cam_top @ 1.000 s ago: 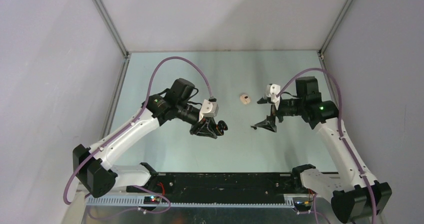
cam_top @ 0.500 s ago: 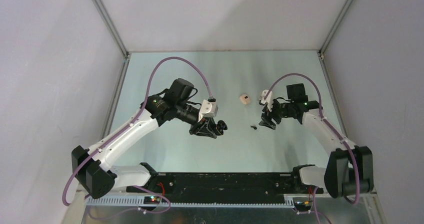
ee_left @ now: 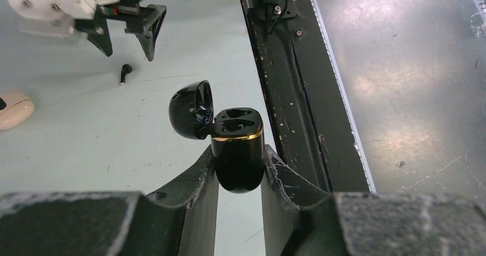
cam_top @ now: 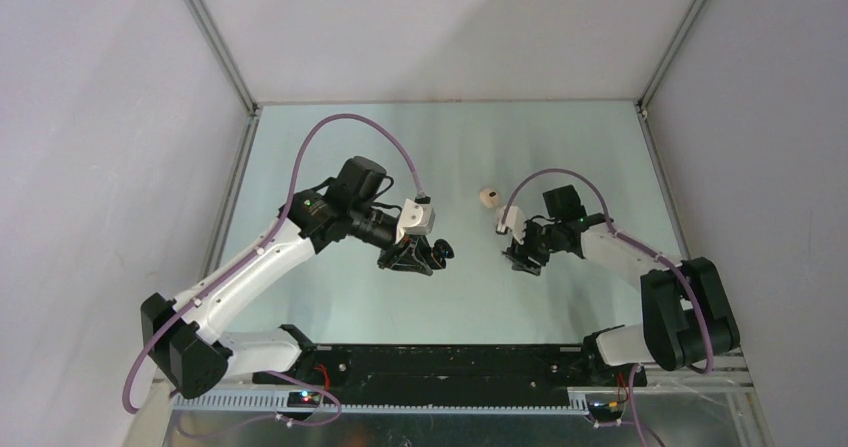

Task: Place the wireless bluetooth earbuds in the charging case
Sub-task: Pick up the right earbud from the center of the board.

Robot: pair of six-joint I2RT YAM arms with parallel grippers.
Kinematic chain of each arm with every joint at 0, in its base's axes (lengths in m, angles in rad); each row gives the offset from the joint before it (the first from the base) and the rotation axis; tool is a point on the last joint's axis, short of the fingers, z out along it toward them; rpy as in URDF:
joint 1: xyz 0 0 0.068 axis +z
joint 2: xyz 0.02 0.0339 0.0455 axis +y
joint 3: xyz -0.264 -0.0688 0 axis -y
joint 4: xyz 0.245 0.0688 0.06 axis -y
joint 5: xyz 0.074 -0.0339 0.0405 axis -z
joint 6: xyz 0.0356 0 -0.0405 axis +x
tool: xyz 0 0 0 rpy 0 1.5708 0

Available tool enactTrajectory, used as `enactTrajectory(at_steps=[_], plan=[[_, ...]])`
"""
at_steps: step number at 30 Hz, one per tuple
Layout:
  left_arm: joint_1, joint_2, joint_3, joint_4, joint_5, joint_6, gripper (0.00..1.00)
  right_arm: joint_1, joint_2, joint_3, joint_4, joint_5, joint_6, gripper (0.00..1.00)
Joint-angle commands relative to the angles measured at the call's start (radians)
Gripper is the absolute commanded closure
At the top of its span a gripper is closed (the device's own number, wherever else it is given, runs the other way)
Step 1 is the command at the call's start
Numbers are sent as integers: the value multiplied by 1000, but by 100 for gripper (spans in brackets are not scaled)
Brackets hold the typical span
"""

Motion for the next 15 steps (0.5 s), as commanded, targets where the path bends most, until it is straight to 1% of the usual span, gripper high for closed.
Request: enactTrajectory(at_steps=[1,4,9,10,13,15], plan=[[-3,-34,-3,8,1,23,100,54,13,-31,113,83,-15,38],[-4,-37,-4,7,0,23,100,77,31,-34,152,140,-13,40],[-5,-40,-8,9,-2,23,100,92,45,-47,223,178,-14,44],[-4,-39,-8,9,-2,22,100,93,46,-49,227,180,-23,44],[-4,-38,-8,8,-2,23,100,103,53,-50,224,184,-45,48],[-4,-38,-8,9,-1,24,100,111,53,-51,199,173,-79,48]])
